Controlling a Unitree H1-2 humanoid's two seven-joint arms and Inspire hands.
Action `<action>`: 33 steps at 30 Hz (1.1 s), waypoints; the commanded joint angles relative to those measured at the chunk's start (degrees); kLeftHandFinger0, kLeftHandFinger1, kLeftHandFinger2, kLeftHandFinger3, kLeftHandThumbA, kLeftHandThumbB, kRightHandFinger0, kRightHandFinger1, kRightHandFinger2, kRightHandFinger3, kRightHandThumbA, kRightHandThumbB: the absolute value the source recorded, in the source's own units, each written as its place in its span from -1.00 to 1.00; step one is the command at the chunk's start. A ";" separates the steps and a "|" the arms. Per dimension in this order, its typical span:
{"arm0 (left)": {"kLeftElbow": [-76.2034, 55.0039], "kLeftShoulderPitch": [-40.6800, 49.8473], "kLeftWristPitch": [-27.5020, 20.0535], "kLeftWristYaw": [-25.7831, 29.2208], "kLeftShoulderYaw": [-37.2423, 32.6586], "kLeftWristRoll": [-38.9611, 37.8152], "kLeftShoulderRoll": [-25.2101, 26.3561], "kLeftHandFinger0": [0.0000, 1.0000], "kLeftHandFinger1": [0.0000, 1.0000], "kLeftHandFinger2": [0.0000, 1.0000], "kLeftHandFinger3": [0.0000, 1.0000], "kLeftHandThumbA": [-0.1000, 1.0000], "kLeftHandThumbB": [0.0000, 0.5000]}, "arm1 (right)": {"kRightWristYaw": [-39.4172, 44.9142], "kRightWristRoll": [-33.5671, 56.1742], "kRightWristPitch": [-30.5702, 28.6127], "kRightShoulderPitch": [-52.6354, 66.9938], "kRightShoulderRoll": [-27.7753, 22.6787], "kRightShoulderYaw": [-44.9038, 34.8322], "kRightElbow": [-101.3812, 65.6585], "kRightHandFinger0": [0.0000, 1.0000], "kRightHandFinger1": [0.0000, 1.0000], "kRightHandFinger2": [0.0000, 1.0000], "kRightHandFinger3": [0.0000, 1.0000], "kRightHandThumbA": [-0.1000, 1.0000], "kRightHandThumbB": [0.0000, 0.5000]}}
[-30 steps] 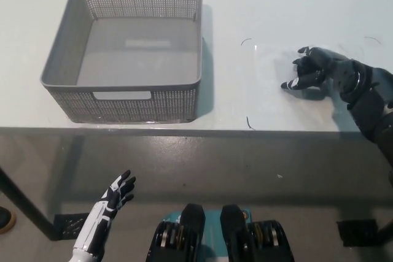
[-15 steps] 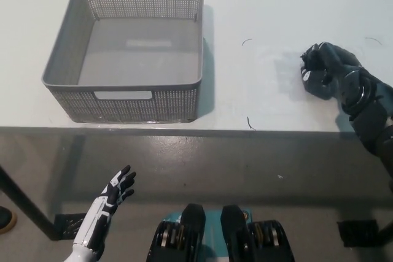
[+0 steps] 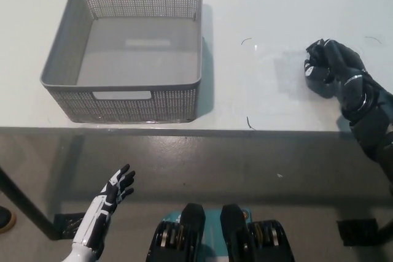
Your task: Use the right hand to pick up a webcam and put it into a container on the left side
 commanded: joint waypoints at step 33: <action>-2.11 -2.38 0.71 -0.73 -0.01 0.12 1.30 1.00 1.00 1.00 1.00 1.00 -0.10 | 3.15 1.15 5.75 -24.14 9.66 -5.18 -29.15 -1.00 -0.26 0.52 0.76 -1.00 -0.16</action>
